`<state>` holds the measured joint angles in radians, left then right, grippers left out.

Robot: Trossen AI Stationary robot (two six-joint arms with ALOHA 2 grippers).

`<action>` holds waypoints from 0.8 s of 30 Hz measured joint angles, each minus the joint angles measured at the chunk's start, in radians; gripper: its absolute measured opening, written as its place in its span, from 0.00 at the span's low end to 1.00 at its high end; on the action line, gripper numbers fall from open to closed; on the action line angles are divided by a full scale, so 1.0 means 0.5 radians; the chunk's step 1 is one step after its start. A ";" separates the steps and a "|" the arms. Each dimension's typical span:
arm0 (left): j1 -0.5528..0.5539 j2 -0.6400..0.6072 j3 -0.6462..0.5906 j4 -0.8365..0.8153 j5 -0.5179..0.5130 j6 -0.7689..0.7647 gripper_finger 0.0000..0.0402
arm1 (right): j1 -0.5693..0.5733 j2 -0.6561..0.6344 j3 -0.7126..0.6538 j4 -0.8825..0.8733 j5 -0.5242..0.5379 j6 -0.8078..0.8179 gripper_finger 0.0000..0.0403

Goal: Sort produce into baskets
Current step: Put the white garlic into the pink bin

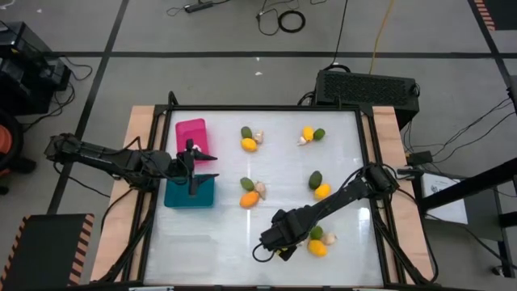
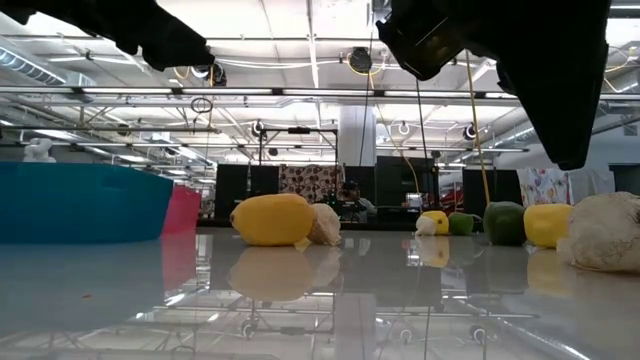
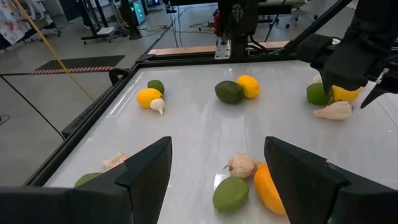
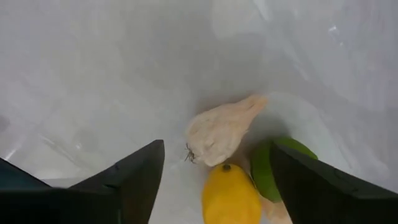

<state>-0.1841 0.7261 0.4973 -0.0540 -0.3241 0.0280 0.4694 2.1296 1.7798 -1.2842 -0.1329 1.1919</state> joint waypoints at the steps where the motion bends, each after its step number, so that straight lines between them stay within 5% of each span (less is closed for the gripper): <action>1: 0.000 0.001 0.001 0.000 0.000 0.000 0.65 | 0.008 0.000 -0.001 0.001 0.002 0.000 0.72; 15: 0.000 0.000 0.002 0.000 0.000 0.002 0.65 | 0.018 -0.002 -0.361 0.331 -0.129 -0.090 0.67; 24: 0.000 0.001 0.002 0.001 -0.001 0.003 0.65 | -0.010 -0.002 -0.364 0.364 -0.105 -0.233 0.42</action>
<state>-0.1840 0.7265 0.4984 -0.0536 -0.3244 0.0296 0.4646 2.1288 1.5978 -1.1020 -0.1852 1.0757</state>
